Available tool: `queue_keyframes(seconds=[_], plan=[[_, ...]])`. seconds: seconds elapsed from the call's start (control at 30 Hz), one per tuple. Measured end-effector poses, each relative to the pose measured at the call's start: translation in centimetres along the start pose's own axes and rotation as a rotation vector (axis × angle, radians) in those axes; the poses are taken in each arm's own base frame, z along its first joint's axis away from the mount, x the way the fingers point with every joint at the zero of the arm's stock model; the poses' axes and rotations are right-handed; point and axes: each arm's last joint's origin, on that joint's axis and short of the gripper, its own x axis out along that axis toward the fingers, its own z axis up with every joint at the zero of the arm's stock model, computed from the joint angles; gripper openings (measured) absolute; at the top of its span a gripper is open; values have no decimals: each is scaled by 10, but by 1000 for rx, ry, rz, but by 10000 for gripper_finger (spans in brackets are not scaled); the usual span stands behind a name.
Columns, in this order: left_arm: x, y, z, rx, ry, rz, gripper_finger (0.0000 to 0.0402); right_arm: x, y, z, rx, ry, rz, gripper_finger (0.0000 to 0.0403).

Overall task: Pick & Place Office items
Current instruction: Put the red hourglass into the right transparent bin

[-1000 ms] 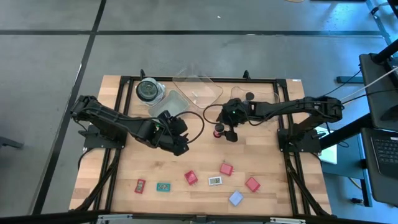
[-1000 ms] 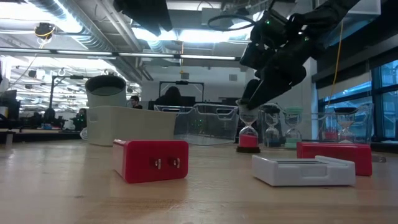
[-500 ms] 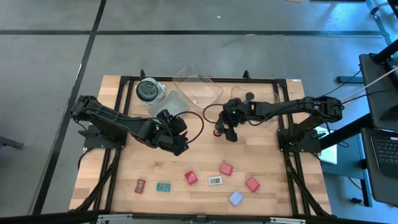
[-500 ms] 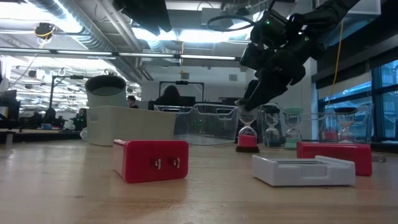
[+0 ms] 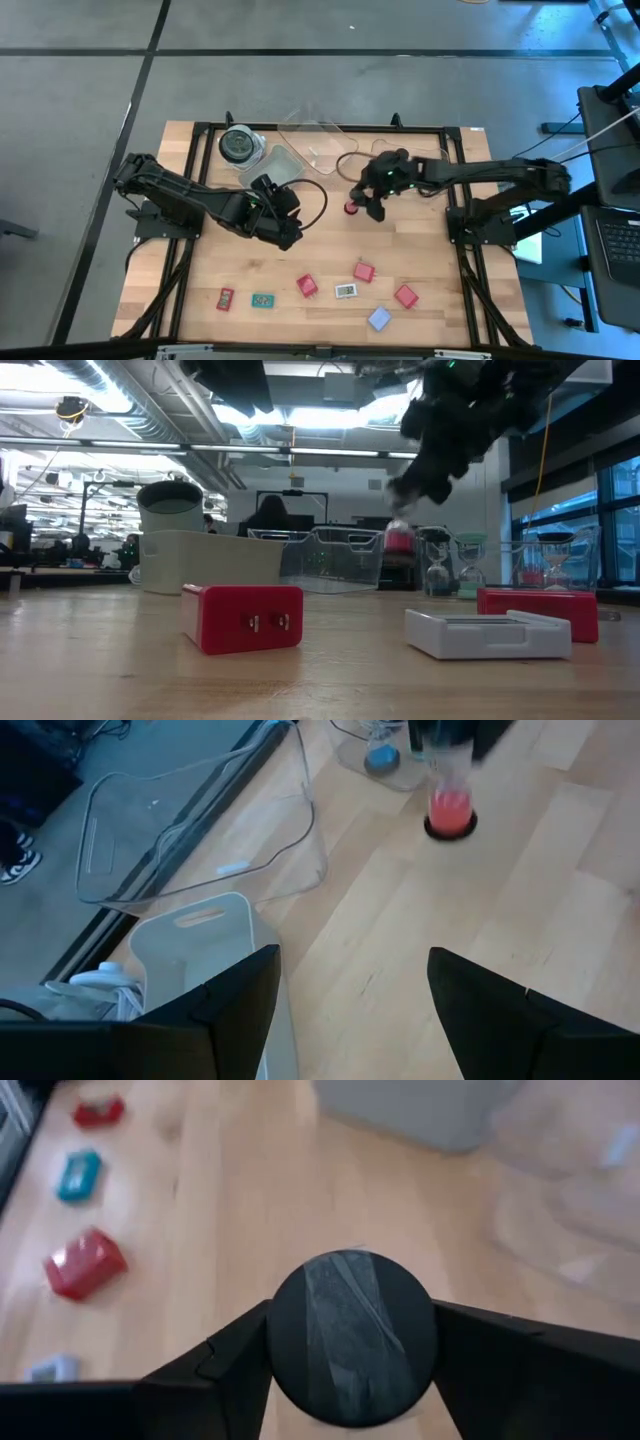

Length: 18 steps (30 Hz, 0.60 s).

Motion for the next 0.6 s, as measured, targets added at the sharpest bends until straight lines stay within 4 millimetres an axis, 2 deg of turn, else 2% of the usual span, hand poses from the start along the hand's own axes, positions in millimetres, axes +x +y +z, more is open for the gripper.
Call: queue_keyframes(seconds=[0.13, 0.3, 0.43, 0.6], plan=[[0, 0, 0, 2, 2, 2, 251, -38, -3, 2, 66, -44, -117, 223], [0, 1, 0, 6, 5, 5, 251, -79, -6, -8, 167, -47, -252, 216], [0, 1, 0, 7, -8, 22, 251, -103, -4, -11, 207, -101, -281, 225], [0, 1, 0, 7, -11, 26, 251, -119, -1, -14, 230, -150, -298, 222]])
